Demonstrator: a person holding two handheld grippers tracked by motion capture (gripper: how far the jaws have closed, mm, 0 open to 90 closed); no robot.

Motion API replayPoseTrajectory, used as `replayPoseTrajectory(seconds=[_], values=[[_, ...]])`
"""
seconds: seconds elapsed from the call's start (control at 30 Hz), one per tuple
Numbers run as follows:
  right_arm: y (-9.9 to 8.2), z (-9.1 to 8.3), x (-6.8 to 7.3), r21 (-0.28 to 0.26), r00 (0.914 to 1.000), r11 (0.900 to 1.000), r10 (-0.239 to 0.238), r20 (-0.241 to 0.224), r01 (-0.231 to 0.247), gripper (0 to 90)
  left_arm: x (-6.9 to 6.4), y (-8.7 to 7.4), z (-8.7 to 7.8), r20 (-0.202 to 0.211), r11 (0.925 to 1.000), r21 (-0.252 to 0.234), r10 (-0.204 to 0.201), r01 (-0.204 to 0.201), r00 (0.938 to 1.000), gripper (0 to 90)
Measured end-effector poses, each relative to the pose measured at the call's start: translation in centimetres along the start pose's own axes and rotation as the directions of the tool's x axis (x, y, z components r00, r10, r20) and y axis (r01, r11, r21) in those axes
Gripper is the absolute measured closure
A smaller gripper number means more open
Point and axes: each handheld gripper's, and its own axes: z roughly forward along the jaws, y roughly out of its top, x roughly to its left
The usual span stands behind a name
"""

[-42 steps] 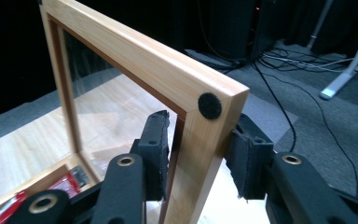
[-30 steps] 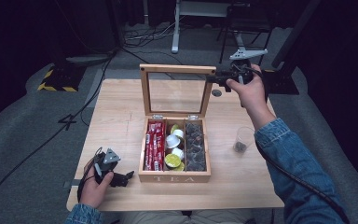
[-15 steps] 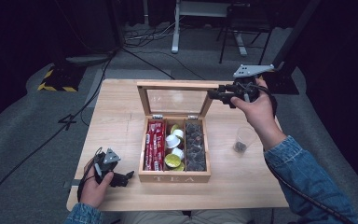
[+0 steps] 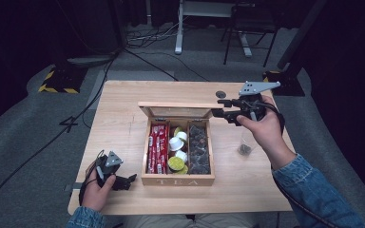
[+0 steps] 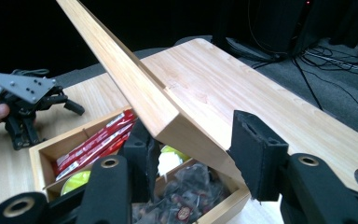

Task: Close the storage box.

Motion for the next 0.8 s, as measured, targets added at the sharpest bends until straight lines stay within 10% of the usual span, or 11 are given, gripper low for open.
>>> replayPoseTrajectory(seconds=[0.8], values=[[-5.9, 0.1, 3.9, 0.031, 0.999, 0.9992, -0.024, -0.038, 0.025, 39.0, 0.0, 0.0, 0.0, -0.006, 1.0, -0.001, -0.001, 0.001, 1.0, 0.2]])
